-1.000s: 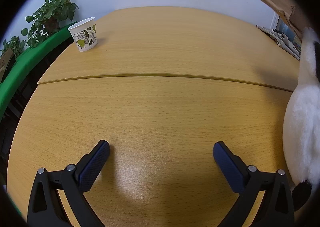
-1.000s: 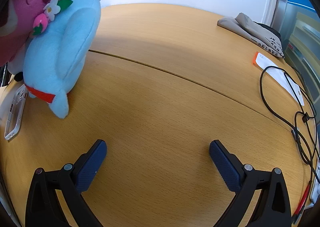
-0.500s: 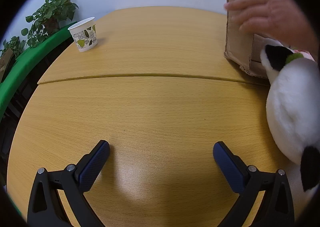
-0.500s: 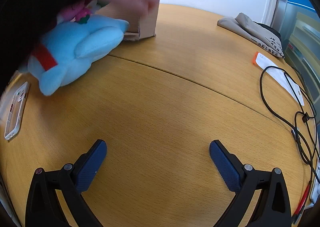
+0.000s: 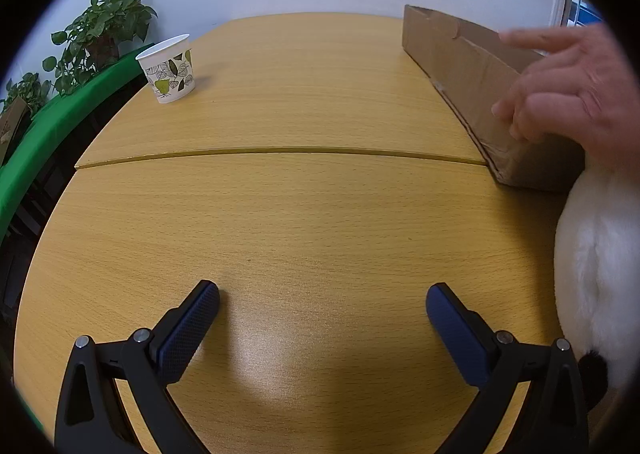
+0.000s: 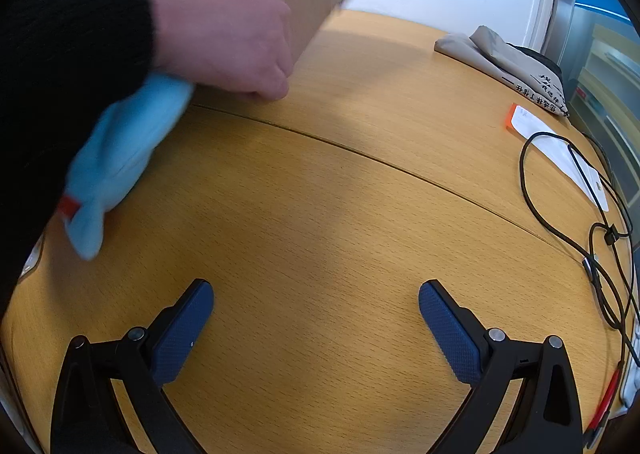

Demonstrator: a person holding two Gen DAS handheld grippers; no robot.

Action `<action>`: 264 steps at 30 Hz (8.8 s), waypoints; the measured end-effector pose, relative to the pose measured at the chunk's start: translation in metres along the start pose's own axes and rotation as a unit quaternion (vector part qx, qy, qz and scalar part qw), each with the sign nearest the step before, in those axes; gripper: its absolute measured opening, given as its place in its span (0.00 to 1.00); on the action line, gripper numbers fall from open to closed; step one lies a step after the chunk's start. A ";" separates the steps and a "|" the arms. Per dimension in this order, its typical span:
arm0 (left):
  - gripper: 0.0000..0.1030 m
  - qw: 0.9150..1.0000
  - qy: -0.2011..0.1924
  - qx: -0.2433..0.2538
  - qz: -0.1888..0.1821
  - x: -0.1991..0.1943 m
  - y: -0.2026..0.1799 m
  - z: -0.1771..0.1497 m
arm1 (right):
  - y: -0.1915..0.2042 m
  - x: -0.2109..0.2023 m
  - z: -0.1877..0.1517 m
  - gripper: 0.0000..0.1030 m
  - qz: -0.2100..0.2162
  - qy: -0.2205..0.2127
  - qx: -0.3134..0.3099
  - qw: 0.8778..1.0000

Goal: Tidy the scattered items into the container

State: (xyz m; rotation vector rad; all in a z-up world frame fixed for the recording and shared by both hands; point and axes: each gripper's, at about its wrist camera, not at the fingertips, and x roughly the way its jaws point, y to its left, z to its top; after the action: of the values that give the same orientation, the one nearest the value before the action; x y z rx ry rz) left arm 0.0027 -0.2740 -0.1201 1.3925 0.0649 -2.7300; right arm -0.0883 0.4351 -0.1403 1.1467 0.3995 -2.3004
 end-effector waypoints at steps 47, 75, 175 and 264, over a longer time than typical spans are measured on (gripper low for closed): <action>1.00 1.000 0.005 0.019 -0.016 -0.010 -0.007 -0.011 | 0.008 -0.003 -0.003 1.00 -0.037 0.001 0.048 0.998; 1.00 0.968 -0.128 0.111 -0.188 -0.206 -0.201 -0.059 | 0.207 -0.203 0.007 1.00 0.012 -0.234 0.007 0.972; 0.32 0.987 0.039 -0.045 -0.151 0.095 -0.197 0.322 | -0.018 0.106 0.327 0.66 0.118 -0.041 0.269 0.955; 0.78 0.974 -0.010 -0.040 -0.223 -0.081 -0.112 0.045 | 0.420 0.016 0.189 1.00 0.161 -0.114 -0.108 0.974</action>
State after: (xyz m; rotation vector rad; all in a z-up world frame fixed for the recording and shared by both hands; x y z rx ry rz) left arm 0.0040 -0.1619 -0.0277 1.4807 0.5447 -3.0446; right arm 0.0262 -0.0025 -0.0513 0.7672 0.3388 -2.0184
